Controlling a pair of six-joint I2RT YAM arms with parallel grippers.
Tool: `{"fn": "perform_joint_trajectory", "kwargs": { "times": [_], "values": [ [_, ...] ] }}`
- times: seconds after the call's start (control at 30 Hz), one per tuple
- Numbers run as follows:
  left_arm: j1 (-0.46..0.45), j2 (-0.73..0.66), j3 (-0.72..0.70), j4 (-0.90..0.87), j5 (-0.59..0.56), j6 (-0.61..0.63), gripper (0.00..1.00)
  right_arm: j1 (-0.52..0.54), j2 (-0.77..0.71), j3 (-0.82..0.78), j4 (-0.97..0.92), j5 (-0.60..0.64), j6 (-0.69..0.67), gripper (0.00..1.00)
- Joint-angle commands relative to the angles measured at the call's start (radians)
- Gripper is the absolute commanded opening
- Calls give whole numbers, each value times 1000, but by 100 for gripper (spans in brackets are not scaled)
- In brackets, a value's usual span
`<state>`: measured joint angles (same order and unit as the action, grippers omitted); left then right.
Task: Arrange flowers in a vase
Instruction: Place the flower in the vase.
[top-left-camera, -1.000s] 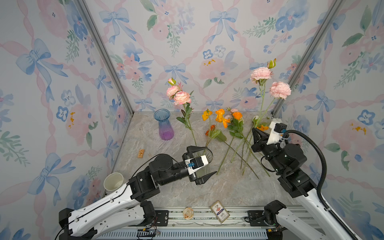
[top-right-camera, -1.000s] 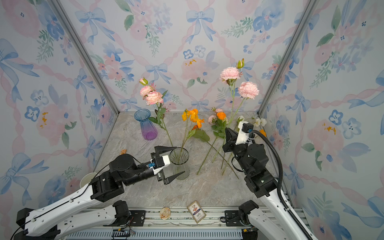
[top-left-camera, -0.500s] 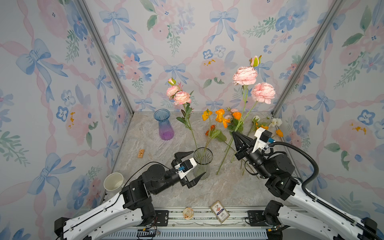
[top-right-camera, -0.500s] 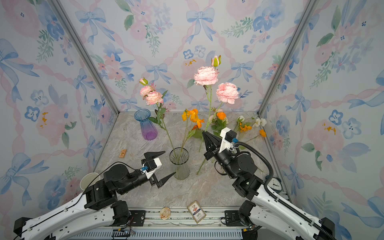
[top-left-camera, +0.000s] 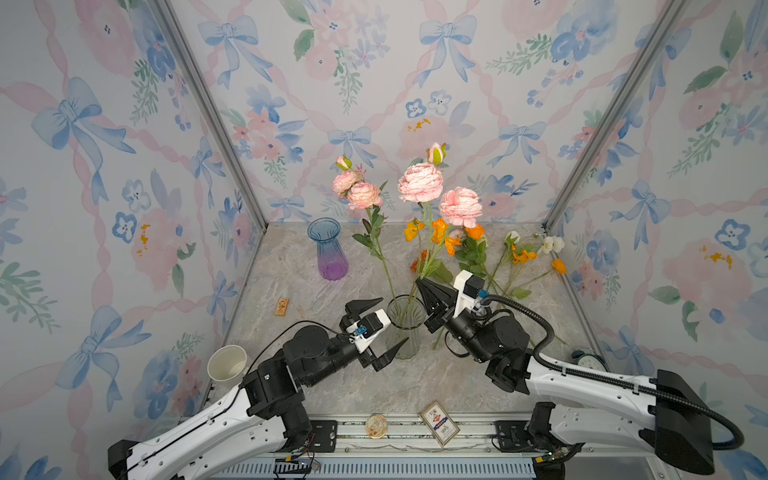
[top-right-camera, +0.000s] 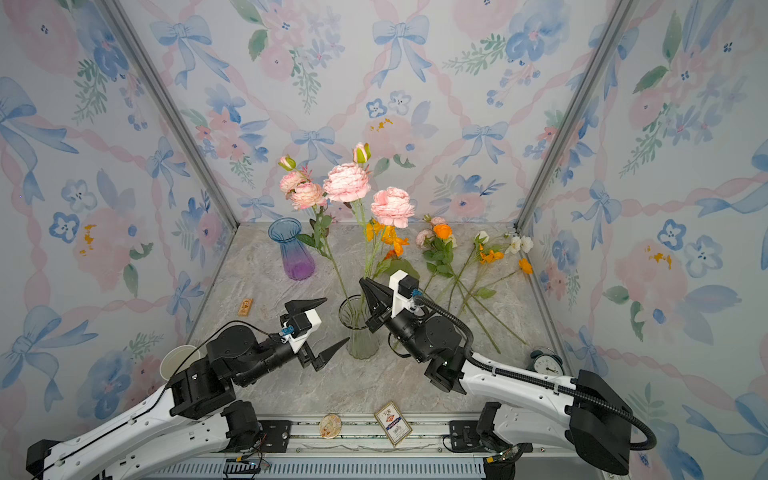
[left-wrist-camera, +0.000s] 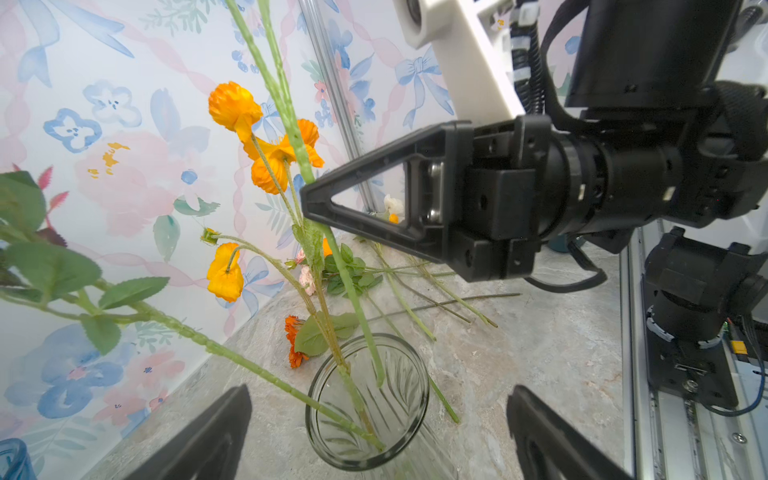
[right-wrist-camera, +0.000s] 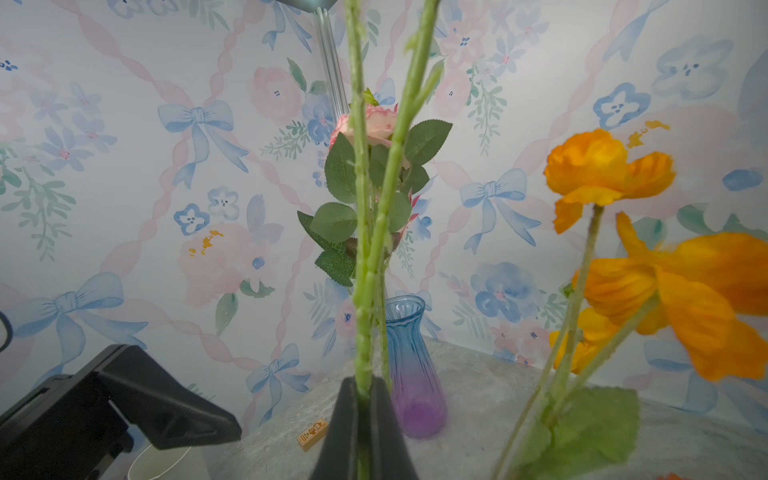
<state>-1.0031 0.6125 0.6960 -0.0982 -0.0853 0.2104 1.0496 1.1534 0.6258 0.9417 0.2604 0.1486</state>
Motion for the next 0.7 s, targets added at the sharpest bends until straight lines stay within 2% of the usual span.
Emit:
{"fn": "perform_joint_trajectory", "kwargs": {
  "times": [0.0, 0.23, 0.53, 0.67],
  "values": [
    [12, 4, -6, 27, 29, -19, 98, 14, 13, -21, 111, 27, -20, 0],
    [30, 2, -6, 26, 50, -23, 98, 26, 39, -60, 49, 14, -73, 0],
    [53, -6, -6, 30, 63, -23, 98, 26, 99, -96, 118, -71, -150, 0],
    [53, -77, -6, 30, 41, -41, 98, 26, 115, -96, 106, -125, -186, 0]
  ]
}}
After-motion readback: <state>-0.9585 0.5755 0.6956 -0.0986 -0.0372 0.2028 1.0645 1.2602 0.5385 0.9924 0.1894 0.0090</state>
